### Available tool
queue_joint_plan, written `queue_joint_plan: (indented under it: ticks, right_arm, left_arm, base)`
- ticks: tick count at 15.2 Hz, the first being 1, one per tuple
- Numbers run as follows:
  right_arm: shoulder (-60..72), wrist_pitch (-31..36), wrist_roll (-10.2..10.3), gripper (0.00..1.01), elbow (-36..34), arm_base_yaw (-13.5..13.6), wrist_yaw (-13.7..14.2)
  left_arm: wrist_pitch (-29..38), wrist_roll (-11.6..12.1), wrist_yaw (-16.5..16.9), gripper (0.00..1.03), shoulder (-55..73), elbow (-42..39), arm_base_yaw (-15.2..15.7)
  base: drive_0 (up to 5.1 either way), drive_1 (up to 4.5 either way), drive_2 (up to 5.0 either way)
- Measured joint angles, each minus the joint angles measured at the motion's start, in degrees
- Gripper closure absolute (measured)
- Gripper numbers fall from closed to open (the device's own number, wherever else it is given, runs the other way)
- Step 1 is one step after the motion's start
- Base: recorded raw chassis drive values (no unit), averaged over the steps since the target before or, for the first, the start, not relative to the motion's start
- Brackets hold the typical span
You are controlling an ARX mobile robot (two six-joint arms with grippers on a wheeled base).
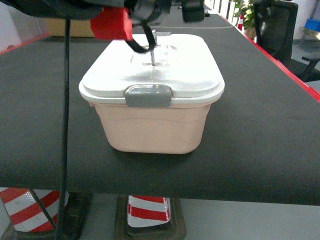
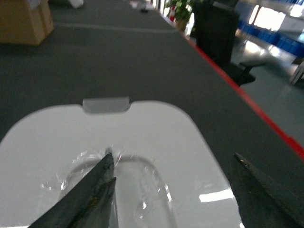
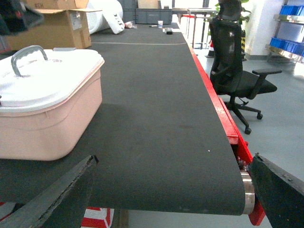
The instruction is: Pick capacitor and pack into box
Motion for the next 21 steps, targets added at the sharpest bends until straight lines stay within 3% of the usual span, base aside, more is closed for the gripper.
queue_joint_plan:
  ticks: [2, 3, 5, 7, 9, 10, 12, 14, 15, 19, 21]
  right_arm:
    - [0.0, 0.0, 0.0, 0.03, 0.0, 0.0, 0.0]
    - [0.0, 0.0, 0.0, 0.03, 0.0, 0.0, 0.0]
    - [0.0, 0.0, 0.0, 0.03, 0.0, 0.0, 0.0]
    - [0.0, 0.0, 0.0, 0.03, 0.0, 0.0, 0.0]
    - [0.0, 0.0, 0.0, 0.03, 0.0, 0.0, 0.0]
    - [0.0, 0.0, 0.0, 0.03, 0.0, 0.0, 0.0]
    - [0.0, 0.0, 0.0, 0.03, 0.0, 0.0, 0.0]
    - [0.0, 0.0, 0.0, 0.03, 0.0, 0.0, 0.0]
    - [0.0, 0.0, 0.0, 0.03, 0.0, 0.0, 0.0]
    - [0.0, 0.0, 0.0, 0.03, 0.0, 0.0, 0.0]
    - [0.0, 0.0, 0.0, 0.03, 0.0, 0.0, 0.0]
  left_arm:
    - [5.8, 0.5, 2.0, 0.12, -7.3, -4.9, 0.6]
    - [10.2, 2.3, 2.0, 0.03, -13.3, -10.1, 2.0]
    - [22.5, 8.4, 1.5, 0.05, -25.2, -26.6, 6.6]
    - [26.4, 12.3, 2.0, 0.05, -33.2, -37.5, 9.2]
    - [26.0, 13.4, 2.4, 0.05, -37.3, -42.0, 10.2]
    - [24.7, 14.4, 3.2, 0.05, -44.8, -50.1, 12.7]
    - [22.1, 15.5, 1.0, 0.05, -48.8, -57.8, 15.0]
    - [9.0, 10.9, 0.3, 0.26, -54.4, -58.6, 15.8]
    - [9.1, 9.3, 1.0, 0.41, -58.0, -62.1, 17.5]
    - [8.2, 7.9, 5.0, 0.93, -66.6, -70.6, 21.2]
    - [7.7, 7.9, 5.4, 1.01, -68.2, -71.5, 21.8]
  base:
    - [0.0, 0.0, 0.0]
    - [0.0, 0.0, 0.0]
    - [0.0, 0.0, 0.0]
    - [0.0, 0.0, 0.0]
    - [0.0, 0.0, 0.0]
    - [0.0, 0.0, 0.0]
    - [0.0, 0.0, 0.0]
    - [0.0, 0.0, 0.0]
    - [0.0, 0.0, 0.0]
    - [0.0, 0.0, 0.0]
    - [0.0, 0.0, 0.0]
